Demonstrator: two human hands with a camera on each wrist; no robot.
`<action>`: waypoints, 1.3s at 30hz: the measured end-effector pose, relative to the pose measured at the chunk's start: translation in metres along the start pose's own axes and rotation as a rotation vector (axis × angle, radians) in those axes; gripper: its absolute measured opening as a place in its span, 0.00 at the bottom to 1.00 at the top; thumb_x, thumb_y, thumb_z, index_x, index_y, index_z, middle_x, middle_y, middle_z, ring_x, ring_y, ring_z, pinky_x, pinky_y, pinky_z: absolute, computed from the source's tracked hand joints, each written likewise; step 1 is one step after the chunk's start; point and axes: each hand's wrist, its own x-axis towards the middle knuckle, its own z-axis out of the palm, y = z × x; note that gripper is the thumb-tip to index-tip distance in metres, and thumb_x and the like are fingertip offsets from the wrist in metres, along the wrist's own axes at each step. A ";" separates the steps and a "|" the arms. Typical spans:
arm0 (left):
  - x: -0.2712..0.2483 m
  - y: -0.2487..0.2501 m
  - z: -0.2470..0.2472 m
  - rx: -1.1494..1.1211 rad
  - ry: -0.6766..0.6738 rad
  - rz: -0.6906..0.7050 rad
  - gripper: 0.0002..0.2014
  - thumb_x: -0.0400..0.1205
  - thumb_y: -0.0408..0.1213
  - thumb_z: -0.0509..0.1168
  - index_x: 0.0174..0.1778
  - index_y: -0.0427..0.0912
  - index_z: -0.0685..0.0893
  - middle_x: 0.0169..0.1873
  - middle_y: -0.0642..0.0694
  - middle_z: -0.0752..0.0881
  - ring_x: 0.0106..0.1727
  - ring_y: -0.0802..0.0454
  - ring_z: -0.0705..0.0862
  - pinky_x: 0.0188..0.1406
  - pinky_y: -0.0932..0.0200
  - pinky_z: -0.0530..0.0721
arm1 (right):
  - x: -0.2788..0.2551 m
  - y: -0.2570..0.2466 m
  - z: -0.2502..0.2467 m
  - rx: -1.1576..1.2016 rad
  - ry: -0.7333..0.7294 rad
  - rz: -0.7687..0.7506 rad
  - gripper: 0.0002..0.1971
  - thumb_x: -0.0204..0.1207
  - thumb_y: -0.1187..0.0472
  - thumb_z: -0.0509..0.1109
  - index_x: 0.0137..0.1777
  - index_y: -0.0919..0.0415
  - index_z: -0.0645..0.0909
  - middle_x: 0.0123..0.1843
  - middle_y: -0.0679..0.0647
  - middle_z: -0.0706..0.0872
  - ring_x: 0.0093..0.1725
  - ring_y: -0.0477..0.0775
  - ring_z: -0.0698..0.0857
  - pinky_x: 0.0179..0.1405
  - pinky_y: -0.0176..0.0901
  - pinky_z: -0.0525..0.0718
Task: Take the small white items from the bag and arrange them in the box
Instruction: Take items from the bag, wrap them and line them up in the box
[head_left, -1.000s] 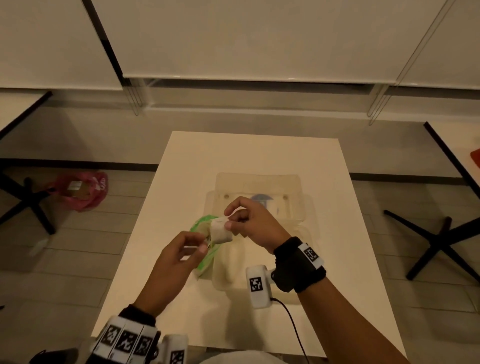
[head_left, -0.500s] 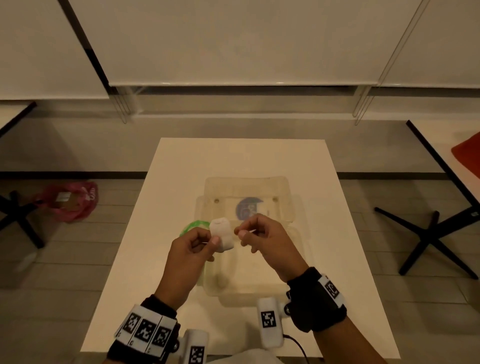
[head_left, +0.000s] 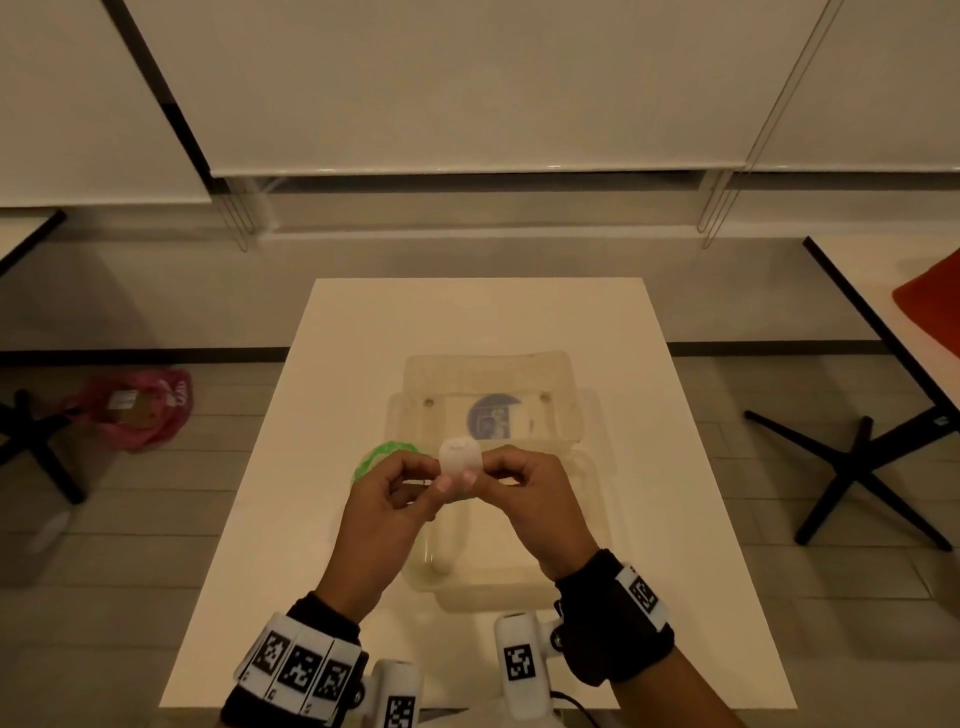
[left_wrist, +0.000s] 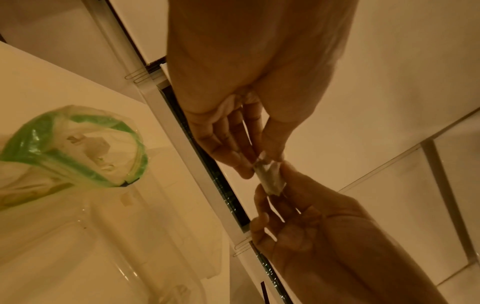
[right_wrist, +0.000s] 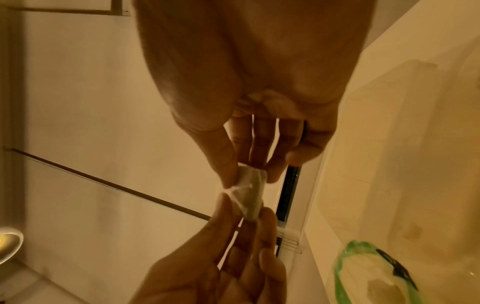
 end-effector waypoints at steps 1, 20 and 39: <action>0.000 0.001 -0.001 -0.014 0.012 0.002 0.08 0.79 0.34 0.74 0.51 0.36 0.86 0.48 0.43 0.90 0.43 0.50 0.90 0.39 0.62 0.85 | 0.000 0.000 -0.002 0.020 0.028 -0.001 0.02 0.74 0.63 0.79 0.44 0.61 0.91 0.44 0.54 0.93 0.48 0.53 0.89 0.51 0.42 0.85; -0.004 0.012 0.004 0.136 -0.064 0.114 0.05 0.76 0.34 0.78 0.47 0.43 0.91 0.43 0.46 0.91 0.45 0.43 0.90 0.52 0.46 0.89 | -0.009 -0.010 -0.011 0.111 -0.038 -0.018 0.04 0.75 0.66 0.77 0.45 0.67 0.92 0.44 0.63 0.92 0.47 0.53 0.88 0.55 0.44 0.85; -0.002 0.010 0.009 0.181 -0.001 0.152 0.08 0.81 0.26 0.71 0.49 0.44 0.89 0.41 0.46 0.91 0.45 0.47 0.89 0.47 0.57 0.88 | -0.008 -0.009 -0.017 0.006 -0.018 -0.011 0.04 0.72 0.64 0.80 0.43 0.64 0.92 0.45 0.55 0.93 0.47 0.55 0.89 0.46 0.42 0.85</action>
